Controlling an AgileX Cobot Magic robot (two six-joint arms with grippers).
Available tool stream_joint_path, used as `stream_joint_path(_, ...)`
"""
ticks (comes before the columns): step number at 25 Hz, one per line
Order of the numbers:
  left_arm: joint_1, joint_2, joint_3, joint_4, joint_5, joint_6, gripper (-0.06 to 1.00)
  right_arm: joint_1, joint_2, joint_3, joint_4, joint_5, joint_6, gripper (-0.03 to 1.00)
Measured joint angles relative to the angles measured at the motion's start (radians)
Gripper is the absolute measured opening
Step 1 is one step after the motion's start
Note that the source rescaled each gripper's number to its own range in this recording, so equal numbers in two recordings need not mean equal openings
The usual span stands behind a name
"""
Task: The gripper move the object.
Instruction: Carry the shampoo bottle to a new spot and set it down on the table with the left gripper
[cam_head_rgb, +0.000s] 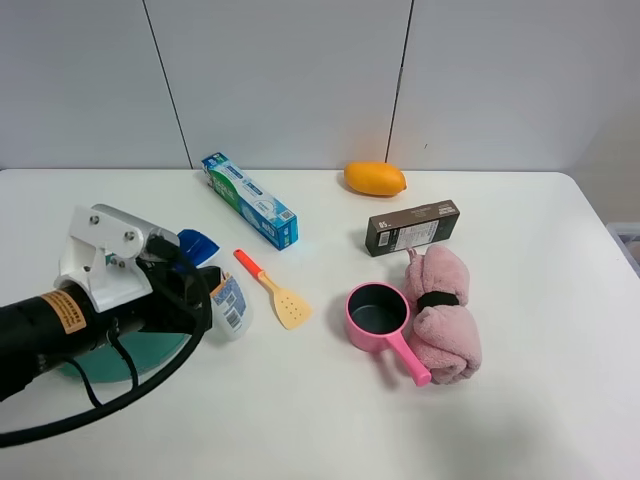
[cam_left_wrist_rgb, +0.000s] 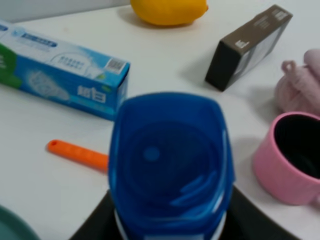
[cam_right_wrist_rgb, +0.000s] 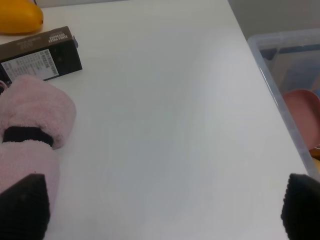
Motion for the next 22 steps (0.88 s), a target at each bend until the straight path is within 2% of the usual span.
stream_joint_path(5, 0.0, -0.001, -0.165, 0.048, 0.21, 0.009, 0.0, 0.0, 0.0, 0.0, 0.0, 0.0, 0.0, 1.0)
stream_joint_path(9, 0.0, -0.001, -0.284, 0.091, 0.3, 0.043, 0.0, 0.0, 0.0, 0.0, 0.0, 0.0, 0.0, 1.0)
stream_joint_path(15, 0.003, 0.04, -0.411, 0.111, 0.35, 0.07, 0.0, 0.0, 0.0, 0.0, 0.0, 0.0, 0.0, 1.0)
stream_joint_path(22, 0.048, 0.202, -0.56, 0.178, 0.367, 0.085, 0.0, 0.0, 0.0, 0.0, 0.0, 0.0, 0.0, 1.0)
